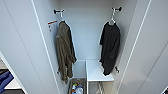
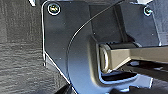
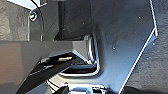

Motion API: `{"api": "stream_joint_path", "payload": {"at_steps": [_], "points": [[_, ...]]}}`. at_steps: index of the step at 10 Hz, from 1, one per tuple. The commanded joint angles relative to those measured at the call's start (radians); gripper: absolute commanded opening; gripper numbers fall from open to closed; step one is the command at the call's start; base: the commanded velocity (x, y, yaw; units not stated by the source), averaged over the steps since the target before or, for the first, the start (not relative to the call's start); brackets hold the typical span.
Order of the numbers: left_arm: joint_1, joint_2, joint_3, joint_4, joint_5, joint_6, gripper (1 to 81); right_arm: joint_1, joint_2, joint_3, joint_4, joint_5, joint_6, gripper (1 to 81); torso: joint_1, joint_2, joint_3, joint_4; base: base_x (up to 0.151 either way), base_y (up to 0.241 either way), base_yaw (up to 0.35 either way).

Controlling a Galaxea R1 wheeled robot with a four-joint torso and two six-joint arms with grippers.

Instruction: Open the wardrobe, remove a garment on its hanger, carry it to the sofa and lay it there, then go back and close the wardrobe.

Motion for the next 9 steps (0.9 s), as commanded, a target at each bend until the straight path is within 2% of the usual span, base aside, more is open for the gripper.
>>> {"api": "stream_joint_path", "payload": {"at_steps": [1, 3, 9], "points": [[-0.02, 0.0, -0.002, 0.0, 0.055, 0.002, 81.1, 0.016, 0.009, 0.007, -0.011, -0.056, -0.001, 81.1, 0.0, 0.0, 0.0, 0.0, 0.0, 0.0, 0.0], [-0.022, -0.002, -0.002, 0.0, 0.055, 0.002, 81.1, 0.016, 0.01, 0.007, -0.011, -0.056, -0.001, 81.1, 0.0, 0.0, 0.0, 0.0, 0.0, 0.0, 0.0], [-0.02, -0.005, -0.002, 0.0, 0.055, 0.002, 81.1, 0.016, 0.01, 0.008, -0.015, -0.056, -0.004, 81.1, -0.002, -0.001, 0.001, 0.0, 0.085, 0.0, 0.0]]}}
